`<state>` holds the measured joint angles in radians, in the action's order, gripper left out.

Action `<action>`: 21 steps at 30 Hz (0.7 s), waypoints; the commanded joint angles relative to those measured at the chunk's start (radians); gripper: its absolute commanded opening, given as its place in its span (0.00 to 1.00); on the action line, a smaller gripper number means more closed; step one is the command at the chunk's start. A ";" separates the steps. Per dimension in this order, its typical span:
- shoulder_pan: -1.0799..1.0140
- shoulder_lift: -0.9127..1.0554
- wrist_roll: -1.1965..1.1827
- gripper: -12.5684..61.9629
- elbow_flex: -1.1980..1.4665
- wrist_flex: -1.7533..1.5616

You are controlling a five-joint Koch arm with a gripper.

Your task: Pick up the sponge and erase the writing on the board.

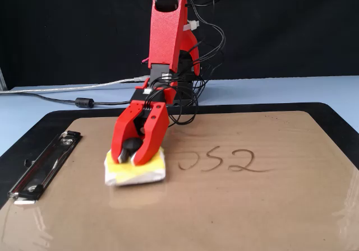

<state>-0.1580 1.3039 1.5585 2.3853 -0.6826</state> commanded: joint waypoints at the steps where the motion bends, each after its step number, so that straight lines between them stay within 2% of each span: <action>1: 0.026 0.216 0.025 0.06 0.224 0.011; 4: 0.038 0.425 0.048 0.06 0.400 0.015; 6: 0.041 0.373 0.051 0.06 0.390 0.012; 8: 0.043 0.225 0.051 0.06 0.249 0.006; 11: 0.052 -0.166 0.049 0.06 -0.155 -0.025; 13: 0.072 -0.261 0.044 0.06 -0.281 -0.041; 16: 0.086 -0.095 0.044 0.06 -0.092 -0.040; 19: 0.091 0.264 0.046 0.06 0.267 -0.021; 21: 0.103 0.443 0.046 0.06 0.380 0.049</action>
<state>-0.0476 1.6674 1.5800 2.7658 -0.6688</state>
